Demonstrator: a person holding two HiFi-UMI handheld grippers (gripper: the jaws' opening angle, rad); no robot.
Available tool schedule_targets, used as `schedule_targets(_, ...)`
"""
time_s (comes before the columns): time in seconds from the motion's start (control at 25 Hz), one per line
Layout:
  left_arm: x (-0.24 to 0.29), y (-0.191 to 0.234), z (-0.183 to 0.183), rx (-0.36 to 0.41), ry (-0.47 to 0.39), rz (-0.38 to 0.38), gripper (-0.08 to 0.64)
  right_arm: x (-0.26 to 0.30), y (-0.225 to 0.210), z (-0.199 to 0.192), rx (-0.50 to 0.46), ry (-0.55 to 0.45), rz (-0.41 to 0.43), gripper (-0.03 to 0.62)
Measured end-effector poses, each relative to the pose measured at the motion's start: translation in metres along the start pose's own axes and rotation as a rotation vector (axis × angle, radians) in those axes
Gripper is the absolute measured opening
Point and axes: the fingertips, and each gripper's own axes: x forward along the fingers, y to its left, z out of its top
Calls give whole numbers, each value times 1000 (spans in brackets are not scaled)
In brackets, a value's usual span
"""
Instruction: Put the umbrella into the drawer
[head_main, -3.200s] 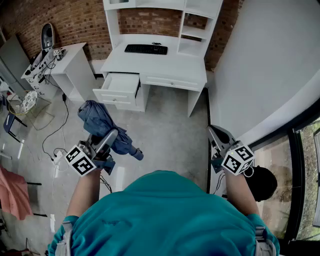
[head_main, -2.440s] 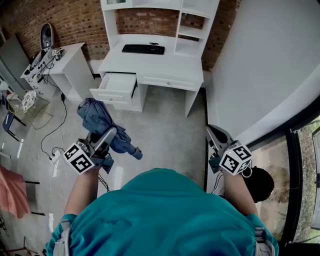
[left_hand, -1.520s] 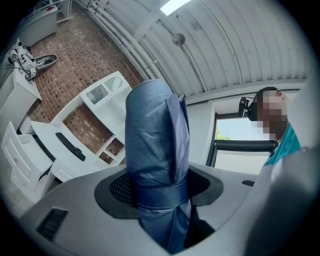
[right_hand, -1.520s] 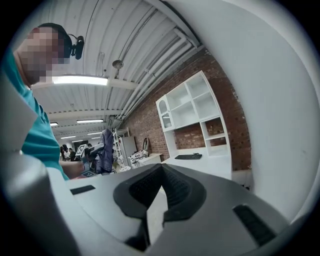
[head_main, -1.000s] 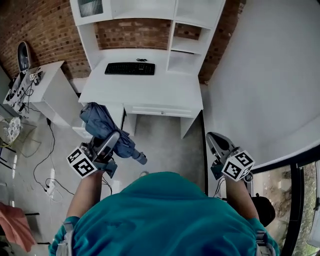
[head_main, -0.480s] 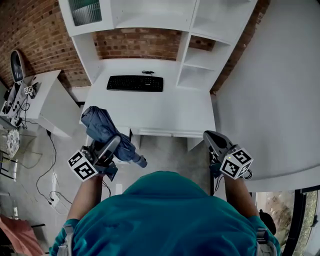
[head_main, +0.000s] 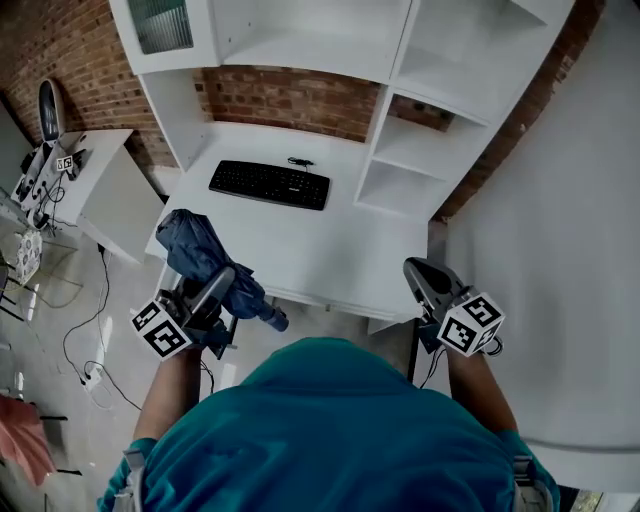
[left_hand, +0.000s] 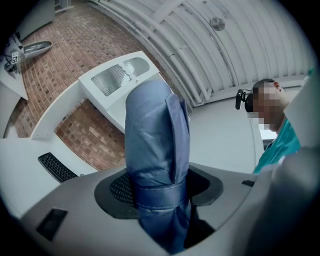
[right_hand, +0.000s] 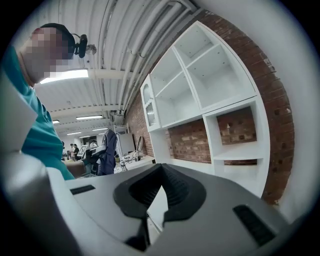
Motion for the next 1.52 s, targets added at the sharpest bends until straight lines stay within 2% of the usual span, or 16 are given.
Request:
schedule_targets(0.12, 26, -1, -10, -27, -41, 37, 264, 11, -39, 8, 19, 19, 41, 23)
schedule_targets(0.24, 39, 2, -9, -41, -56, 54, 264, 25, -55, 10, 33, 32, 68, 23)
schedule_targets(0.36, 40, 13, 1, -32, -62, 56, 264, 44, -53, 14, 16, 32, 83, 23)
schedule_targets(0.56, 29, 42, 9, -30, -22, 66, 264, 60, -42, 11, 23, 9, 57, 23)
schedule_targets(0.8, 32, 60, 18, -12, -25, 78, 265, 68, -48, 20, -10, 16, 35, 23)
schedule_targets(1.0, 25, 72, 26, 16, -32, 130, 264, 91, -47, 40, -72, 10, 75, 23)
schedule_targets(1.12, 9, 79, 44, 25, -62, 188, 264, 121, -31, 56, -115, 26, 142, 23)
schedule_targets(1.32, -30, 100, 59, 54, -76, 340, 264, 181, 4, 65, -218, 50, 274, 23)
schedule_targets(1.52, -101, 119, 66, 37, -93, 513, 264, 250, 76, 61, -285, 73, 453, 23)
